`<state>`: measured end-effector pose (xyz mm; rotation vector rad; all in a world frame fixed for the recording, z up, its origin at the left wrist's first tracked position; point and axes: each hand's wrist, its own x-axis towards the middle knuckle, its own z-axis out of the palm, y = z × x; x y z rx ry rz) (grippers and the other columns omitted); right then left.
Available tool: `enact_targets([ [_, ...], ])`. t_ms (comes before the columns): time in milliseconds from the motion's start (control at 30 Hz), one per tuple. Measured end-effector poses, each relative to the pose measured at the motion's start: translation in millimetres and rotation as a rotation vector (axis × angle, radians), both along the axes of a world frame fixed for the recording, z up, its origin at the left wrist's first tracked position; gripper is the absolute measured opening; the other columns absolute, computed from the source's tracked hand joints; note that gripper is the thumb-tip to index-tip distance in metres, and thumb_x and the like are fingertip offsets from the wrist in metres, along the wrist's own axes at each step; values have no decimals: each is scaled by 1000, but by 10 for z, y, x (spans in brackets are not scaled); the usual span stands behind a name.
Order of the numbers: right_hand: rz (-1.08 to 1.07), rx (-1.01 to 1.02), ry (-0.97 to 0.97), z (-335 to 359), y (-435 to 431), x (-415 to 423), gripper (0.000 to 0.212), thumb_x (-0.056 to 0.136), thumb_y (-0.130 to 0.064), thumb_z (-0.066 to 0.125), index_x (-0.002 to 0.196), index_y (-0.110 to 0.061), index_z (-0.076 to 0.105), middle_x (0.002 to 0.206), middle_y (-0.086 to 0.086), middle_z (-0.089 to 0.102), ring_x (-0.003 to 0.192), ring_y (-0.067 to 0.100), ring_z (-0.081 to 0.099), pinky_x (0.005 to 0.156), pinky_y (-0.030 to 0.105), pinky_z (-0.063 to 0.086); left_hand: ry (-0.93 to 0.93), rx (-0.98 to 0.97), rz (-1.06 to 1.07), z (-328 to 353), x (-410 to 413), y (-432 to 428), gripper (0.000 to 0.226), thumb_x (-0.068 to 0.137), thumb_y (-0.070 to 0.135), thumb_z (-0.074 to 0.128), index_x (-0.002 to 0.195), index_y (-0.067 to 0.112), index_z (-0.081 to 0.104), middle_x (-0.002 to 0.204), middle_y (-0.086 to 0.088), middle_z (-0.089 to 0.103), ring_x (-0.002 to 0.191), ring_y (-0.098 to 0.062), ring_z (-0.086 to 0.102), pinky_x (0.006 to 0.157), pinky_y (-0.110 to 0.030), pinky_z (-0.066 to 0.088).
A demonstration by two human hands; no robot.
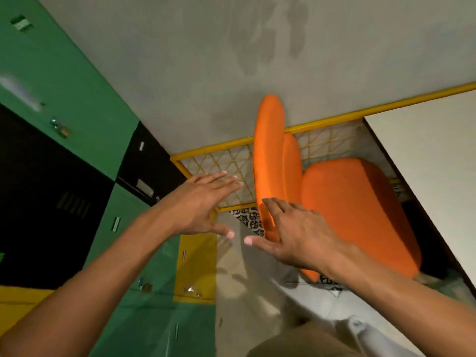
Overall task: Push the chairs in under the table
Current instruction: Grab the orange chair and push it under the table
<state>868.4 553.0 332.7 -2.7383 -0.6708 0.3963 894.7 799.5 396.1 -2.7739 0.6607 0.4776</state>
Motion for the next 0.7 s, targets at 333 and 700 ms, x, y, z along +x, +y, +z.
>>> enact_targets([
  [333, -383, 90, 73, -418, 123, 464, 107, 79, -97, 35, 163, -31, 24, 168, -10, 34, 144, 23, 48, 107, 44, 51, 161, 24, -504, -339, 1978, -7, 127, 68, 105, 45, 171, 38, 10, 178, 16, 6, 165, -9, 1, 133, -40, 12],
  [700, -1154, -85, -25, -475, 1547, 1001, 121, 70, -109, 22, 162, -31, 31, 151, -8, 58, 119, 24, 67, 84, 45, 59, 173, -136, -1033, -998, 4031, -69, 123, 58, 111, 44, 158, 40, 45, 158, 16, 53, 147, -13, 48, 121, -44, 35],
])
